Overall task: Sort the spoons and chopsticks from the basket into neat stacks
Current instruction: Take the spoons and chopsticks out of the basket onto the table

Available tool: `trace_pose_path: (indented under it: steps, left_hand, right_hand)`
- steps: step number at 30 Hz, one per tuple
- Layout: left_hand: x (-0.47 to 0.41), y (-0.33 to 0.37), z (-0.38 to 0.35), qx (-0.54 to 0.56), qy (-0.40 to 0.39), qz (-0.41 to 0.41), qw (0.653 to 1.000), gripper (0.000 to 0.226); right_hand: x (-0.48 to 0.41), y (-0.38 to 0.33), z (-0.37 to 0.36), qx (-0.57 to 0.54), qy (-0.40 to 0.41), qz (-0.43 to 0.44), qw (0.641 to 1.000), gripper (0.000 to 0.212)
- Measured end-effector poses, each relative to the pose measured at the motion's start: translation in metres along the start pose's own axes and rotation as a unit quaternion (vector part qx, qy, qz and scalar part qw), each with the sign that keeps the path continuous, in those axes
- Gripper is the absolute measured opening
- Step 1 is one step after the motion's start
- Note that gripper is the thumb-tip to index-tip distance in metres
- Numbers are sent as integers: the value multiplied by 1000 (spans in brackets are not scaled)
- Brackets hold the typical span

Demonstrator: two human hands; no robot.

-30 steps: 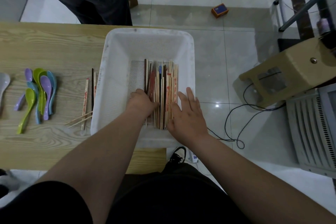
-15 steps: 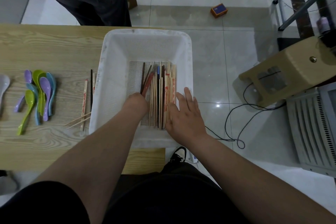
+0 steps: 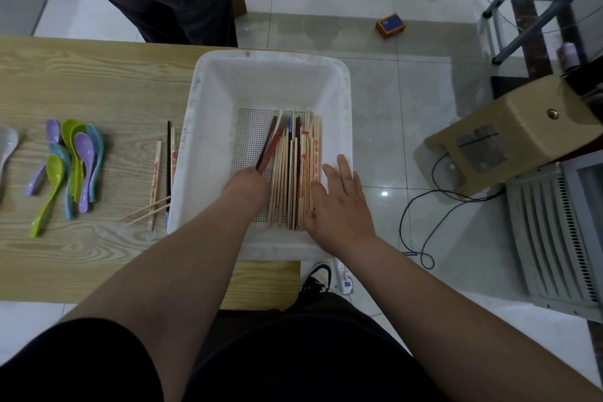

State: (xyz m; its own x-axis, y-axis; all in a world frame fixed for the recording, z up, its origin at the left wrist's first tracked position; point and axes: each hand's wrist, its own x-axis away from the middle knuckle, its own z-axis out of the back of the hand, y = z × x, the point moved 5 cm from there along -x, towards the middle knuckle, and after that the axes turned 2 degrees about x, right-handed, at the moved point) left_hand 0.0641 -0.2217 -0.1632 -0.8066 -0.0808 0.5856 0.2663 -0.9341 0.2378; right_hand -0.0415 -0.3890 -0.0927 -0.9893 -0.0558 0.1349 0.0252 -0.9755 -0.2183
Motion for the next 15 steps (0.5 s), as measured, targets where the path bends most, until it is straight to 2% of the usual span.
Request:
trace_pose_path:
  steps: [5,9,12,15]
  left_hand:
    - [25,2,22,153,-22,-31,988,24]
    - [65,4,56,277,-42,-100,955,10]
    - [86,-19,85,333,-18,-130,934,11]
    - [89,-58,115,407,24,-123,905,4]
  right_hand:
    - [0,-3,1,35,-27,2,999,54]
    - [-1,-15,5,32,-68,-12,997,58]
    - [-4,-41,1,-2,-99,-12,995,53]
    - [-5,-82,-6,-65,-116,16,991,61]
